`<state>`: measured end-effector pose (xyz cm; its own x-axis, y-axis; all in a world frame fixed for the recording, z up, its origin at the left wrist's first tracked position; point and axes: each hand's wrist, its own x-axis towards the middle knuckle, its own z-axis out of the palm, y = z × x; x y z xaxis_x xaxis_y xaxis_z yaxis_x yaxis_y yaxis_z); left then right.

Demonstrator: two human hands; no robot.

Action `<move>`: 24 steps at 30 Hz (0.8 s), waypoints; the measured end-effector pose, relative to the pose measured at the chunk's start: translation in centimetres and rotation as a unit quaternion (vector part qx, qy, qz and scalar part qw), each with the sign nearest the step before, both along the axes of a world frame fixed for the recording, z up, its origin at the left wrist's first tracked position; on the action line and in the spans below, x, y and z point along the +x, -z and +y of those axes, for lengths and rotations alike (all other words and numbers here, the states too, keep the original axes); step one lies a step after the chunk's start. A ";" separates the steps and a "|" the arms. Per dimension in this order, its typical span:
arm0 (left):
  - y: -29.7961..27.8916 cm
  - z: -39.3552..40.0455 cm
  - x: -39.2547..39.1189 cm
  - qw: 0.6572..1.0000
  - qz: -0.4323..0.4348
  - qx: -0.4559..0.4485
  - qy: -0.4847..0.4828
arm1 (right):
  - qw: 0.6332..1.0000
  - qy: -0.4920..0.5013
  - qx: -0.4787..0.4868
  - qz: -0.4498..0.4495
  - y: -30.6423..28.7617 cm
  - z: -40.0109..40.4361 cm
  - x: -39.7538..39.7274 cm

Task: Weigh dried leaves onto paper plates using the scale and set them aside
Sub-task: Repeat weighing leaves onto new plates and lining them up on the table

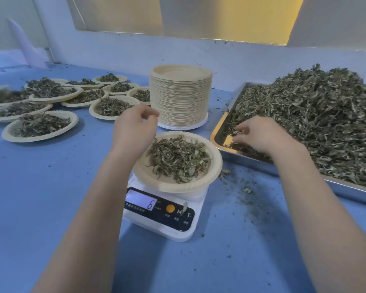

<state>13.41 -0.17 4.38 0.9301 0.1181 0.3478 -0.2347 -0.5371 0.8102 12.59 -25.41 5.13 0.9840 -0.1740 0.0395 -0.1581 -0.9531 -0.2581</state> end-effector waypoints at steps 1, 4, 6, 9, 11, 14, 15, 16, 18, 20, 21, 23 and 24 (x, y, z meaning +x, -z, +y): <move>-0.4 -0.7 0.0 1.000 0.003 -0.008 0.027 | 1.000 0.007 -0.005 0.026 0.6 -0.2 0.2; -0.9 -2.2 0.0 0.997 0.030 0.002 0.075 | 0.998 -0.015 0.018 0.054 1.6 -0.4 0.7; -0.9 -2.5 0.0 0.996 0.047 0.000 0.076 | 0.998 -0.028 0.035 0.046 1.7 -0.5 1.0; -0.9 -2.2 0.1 0.996 0.053 -0.019 0.073 | 0.999 -0.032 0.029 0.032 1.7 -0.5 1.3; -1.1 -1.6 0.4 0.996 0.052 -0.027 0.071 | 0.999 -0.028 0.024 0.001 1.3 -0.3 1.2; -1.2 -0.6 0.8 0.995 0.048 -0.052 0.067 | 0.991 -0.034 0.082 -0.096 -0.1 0.2 0.5; -1.2 -0.2 0.9 0.995 0.046 -0.063 0.061 | 0.983 -0.049 0.123 -0.128 -0.9 0.6 0.1; -1.1 0.2 1.0 0.995 0.043 -0.077 0.052 | 0.972 -0.072 0.168 -0.146 -1.7 1.2 -0.3; -0.7 0.9 1.2 0.993 0.041 -0.107 0.033 | 0.950 -0.140 0.248 -0.128 -3.0 2.8 -1.3; -0.4 1.3 1.2 0.990 0.046 -0.129 0.021 | 0.937 -0.210 0.273 -0.065 -3.8 4.3 -2.1; -0.2 1.5 1.2 0.989 0.051 -0.135 0.020 | 0.935 -0.230 0.265 -0.037 -3.9 4.8 -2.2; 0.4 1.5 1.1 0.987 0.067 -0.142 0.025 | 0.942 -0.239 0.233 -0.024 -3.8 5.2 -2.0; 0.6 1.5 1.0 0.986 0.074 -0.146 0.027 | 0.946 -0.236 0.222 -0.033 -3.6 5.2 -1.9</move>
